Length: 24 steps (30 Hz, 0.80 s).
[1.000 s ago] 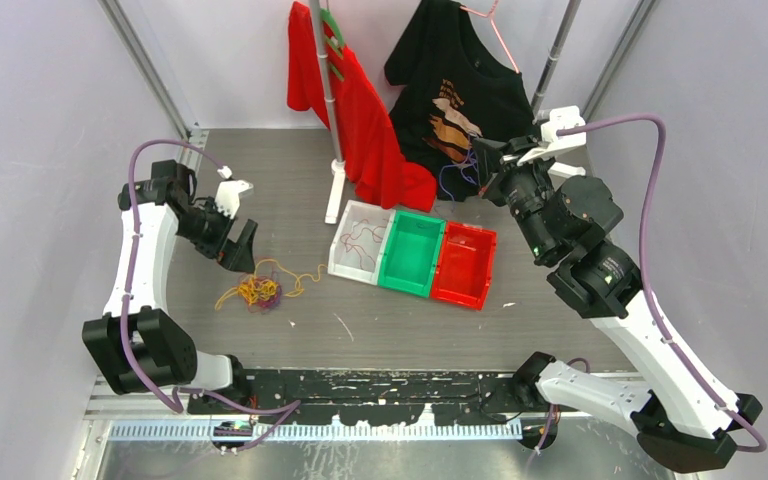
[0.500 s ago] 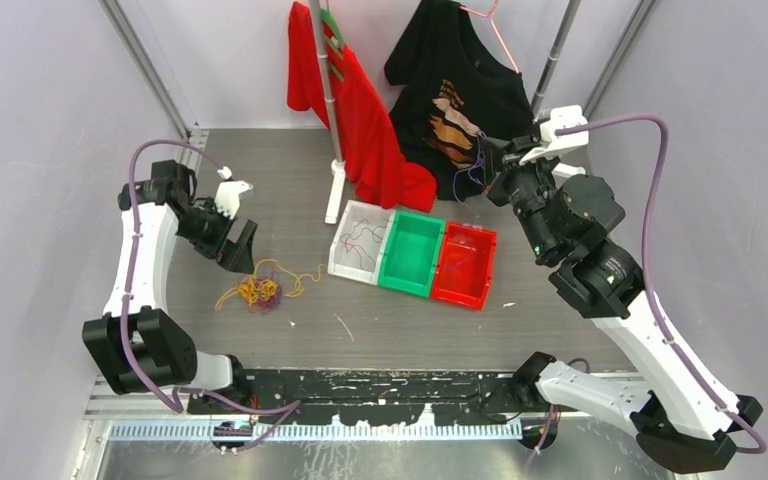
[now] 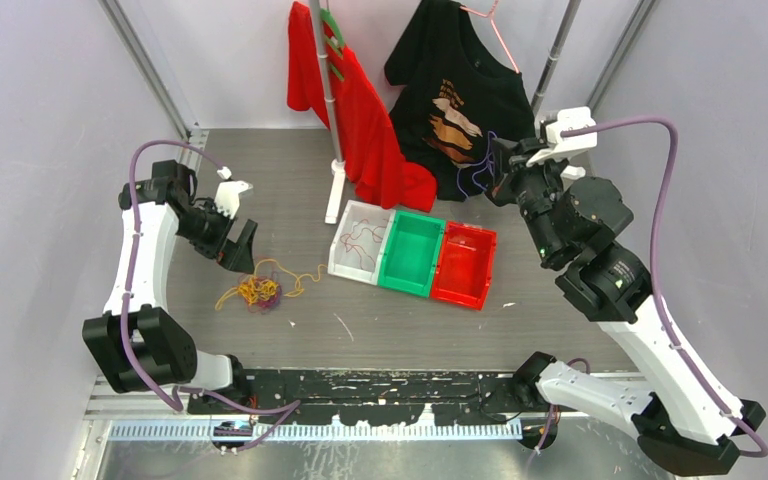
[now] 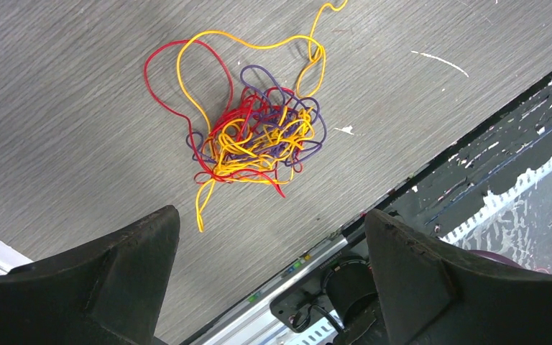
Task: Untangle the cables
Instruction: Untie the cable.
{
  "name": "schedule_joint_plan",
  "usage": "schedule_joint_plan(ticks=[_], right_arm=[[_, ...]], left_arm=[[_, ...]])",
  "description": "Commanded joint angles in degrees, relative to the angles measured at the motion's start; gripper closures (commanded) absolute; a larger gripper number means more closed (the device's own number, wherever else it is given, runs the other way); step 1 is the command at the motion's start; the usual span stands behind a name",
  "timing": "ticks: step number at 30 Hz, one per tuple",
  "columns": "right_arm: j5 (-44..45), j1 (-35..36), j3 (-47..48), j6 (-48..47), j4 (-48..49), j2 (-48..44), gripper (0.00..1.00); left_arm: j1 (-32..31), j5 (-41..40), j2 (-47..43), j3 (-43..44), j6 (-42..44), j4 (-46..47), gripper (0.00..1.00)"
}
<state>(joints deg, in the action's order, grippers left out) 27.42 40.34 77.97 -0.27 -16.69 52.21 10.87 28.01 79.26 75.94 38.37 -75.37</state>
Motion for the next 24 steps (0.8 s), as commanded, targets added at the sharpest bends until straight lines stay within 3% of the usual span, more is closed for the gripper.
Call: schedule_joint_plan(ticks=[1,11,24], right_arm=[[2.16,-0.26,3.62,-1.59,-0.01,-1.72,0.99],[3.95,-0.35,1.6,-2.52,-0.26,-3.36,0.99],[3.59,-0.41,-10.25,0.2,2.37,-4.41,0.99]], left_arm=[[-0.24,0.94,0.18,1.0,-0.55,-1.15,0.0],[-0.24,1.97,0.45,0.6,1.25,-2.58,0.04],[-0.22,2.31,-0.1,-0.34,2.4,-3.56,0.07]])
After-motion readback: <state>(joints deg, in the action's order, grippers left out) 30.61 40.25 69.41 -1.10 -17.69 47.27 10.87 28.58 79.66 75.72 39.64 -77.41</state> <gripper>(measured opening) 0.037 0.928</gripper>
